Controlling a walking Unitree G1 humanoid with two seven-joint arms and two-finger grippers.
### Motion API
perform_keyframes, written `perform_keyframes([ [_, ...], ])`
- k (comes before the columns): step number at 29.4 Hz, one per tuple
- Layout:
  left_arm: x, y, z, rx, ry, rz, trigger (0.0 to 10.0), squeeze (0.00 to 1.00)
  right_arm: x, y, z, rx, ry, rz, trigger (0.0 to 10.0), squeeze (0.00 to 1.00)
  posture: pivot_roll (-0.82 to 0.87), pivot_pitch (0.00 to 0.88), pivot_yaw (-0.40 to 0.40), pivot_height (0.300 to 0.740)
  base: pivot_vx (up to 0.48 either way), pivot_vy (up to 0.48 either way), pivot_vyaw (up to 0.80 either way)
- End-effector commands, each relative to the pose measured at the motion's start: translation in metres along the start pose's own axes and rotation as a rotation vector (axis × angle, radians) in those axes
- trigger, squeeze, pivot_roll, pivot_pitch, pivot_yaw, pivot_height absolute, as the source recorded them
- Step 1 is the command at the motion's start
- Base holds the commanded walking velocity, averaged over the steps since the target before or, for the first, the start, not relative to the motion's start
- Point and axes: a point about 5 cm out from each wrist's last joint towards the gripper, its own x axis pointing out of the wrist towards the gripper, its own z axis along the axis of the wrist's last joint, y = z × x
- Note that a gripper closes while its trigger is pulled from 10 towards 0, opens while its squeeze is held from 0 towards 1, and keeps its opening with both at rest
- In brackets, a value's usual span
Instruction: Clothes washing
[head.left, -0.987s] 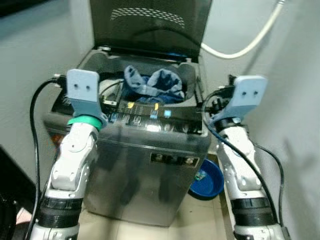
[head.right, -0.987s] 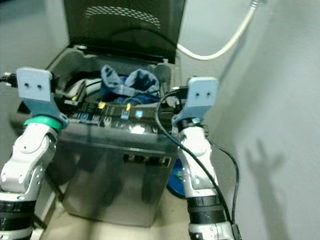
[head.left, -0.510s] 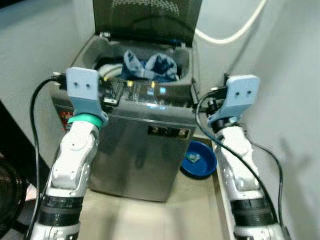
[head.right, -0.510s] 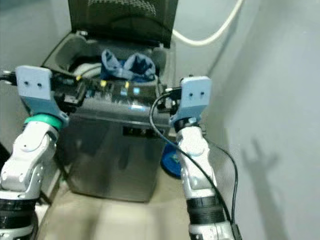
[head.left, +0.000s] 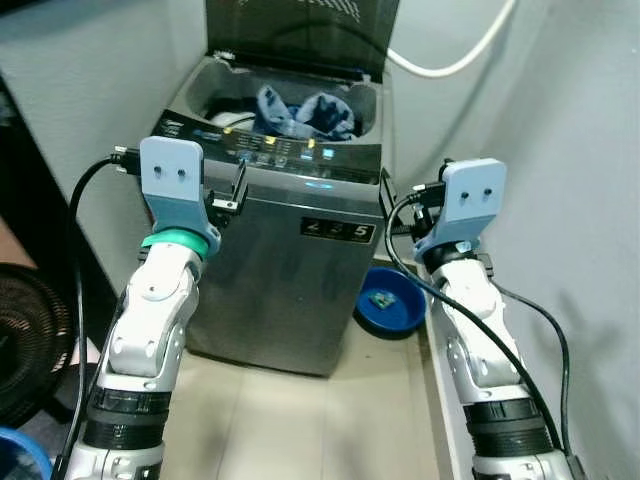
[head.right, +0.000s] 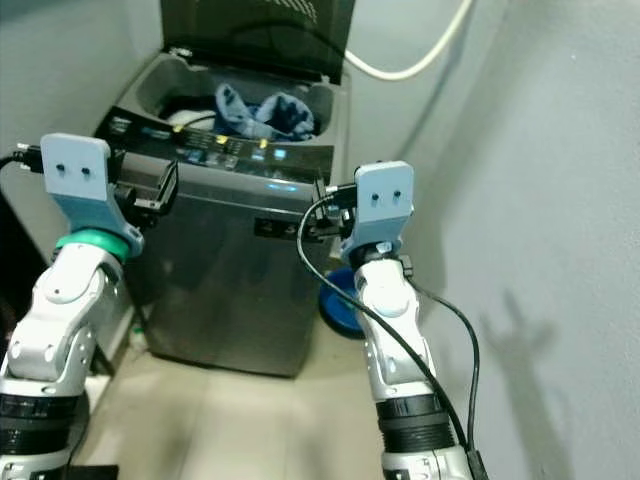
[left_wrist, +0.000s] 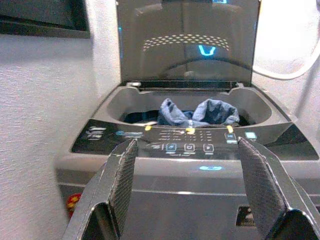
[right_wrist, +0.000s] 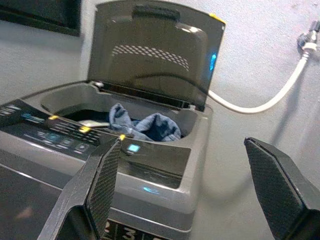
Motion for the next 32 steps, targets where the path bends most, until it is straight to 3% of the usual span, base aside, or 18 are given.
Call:
perform_keyframes([
  [1,-0.005,-0.006,-0.012,0.022,0.051,-0.039,10.0,0.00,-0.003,0.001,-0.009,-0.023,0.039,0.017,10.0,0.00,0.10,0.002,-0.029,0.735,0.000,0.000,0.00],
  [4,-0.018,-0.020,-0.034,0.052,0.140,-0.132,10.0,0.00,-0.013,0.006,-0.026,-0.036,0.088,0.082,10.0,0.00,0.10,0.004,-0.029,0.735,0.000,0.000,0.36],
  [8,-0.028,-0.026,-0.050,0.052,0.199,-0.160,10.0,0.00,-0.022,0.004,-0.043,-0.023,0.154,0.088,10.0,0.00,0.10,0.006,-0.029,0.735,0.000,0.000,0.67],
  [9,-0.037,-0.029,-0.064,0.056,0.248,-0.171,10.0,0.00,-0.031,0.002,-0.057,-0.047,0.206,0.089,10.0,0.00,0.10,0.009,-0.031,0.735,0.000,0.000,0.79],
  [13,-0.046,-0.030,-0.080,0.062,0.306,-0.175,10.0,0.00,-0.042,0.001,-0.072,-0.088,0.253,0.097,10.0,0.00,0.10,0.009,-0.031,0.735,0.000,0.000,0.79],
  [15,-0.061,-0.033,-0.100,0.082,0.380,-0.192,10.0,0.00,-0.060,0.002,-0.095,-0.134,0.334,0.130,10.0,0.00,0.10,0.009,-0.031,0.735,0.000,0.000,0.79],
  [16,-0.061,-0.033,-0.100,0.082,0.380,-0.192,10.0,0.00,-0.060,0.002,-0.095,-0.134,0.334,0.130,10.0,0.00,0.10,0.009,-0.031,0.735,0.000,0.000,0.79],
  [17,-0.073,-0.034,-0.114,0.096,0.432,-0.208,10.0,0.00,-0.076,0.003,-0.111,-0.179,0.394,0.161,10.0,0.00,0.10,0.009,-0.031,0.735,0.000,0.000,0.79],
  [19,-0.073,-0.034,-0.114,0.096,0.432,-0.208,10.0,0.00,-0.076,0.003,-0.111,-0.179,0.394,0.161,10.0,0.00,0.10,0.009,-0.031,0.735,0.000,0.000,0.79],
  [21,-0.087,-0.035,-0.130,0.114,0.489,-0.213,10.0,0.00,-0.095,0.001,-0.129,-0.180,0.469,0.161,10.0,0.00,0.10,0.015,-0.031,0.735,0.000,0.000,0.78],
  [24,-0.093,-0.035,-0.137,0.123,0.516,-0.215,10.0,0.00,-0.103,-0.001,-0.137,-0.172,0.506,0.151,10.0,0.00,0.10,0.015,-0.031,0.735,0.000,0.000,0.78],
  [28,-0.117,-0.027,-0.171,0.140,0.657,-0.194,10.0,0.00,-0.140,-0.013,-0.168,-0.151,0.686,0.102,10.0,0.00,0.10,0.016,-0.028,0.735,0.000,0.000,0.78],
  [32,-0.125,-0.025,-0.182,0.142,0.705,-0.186,10.0,0.00,-0.154,-0.015,-0.176,-0.160,0.737,0.104,10.0,0.00,0.10,0.017,-0.027,0.735,0.000,0.000,0.77],
])
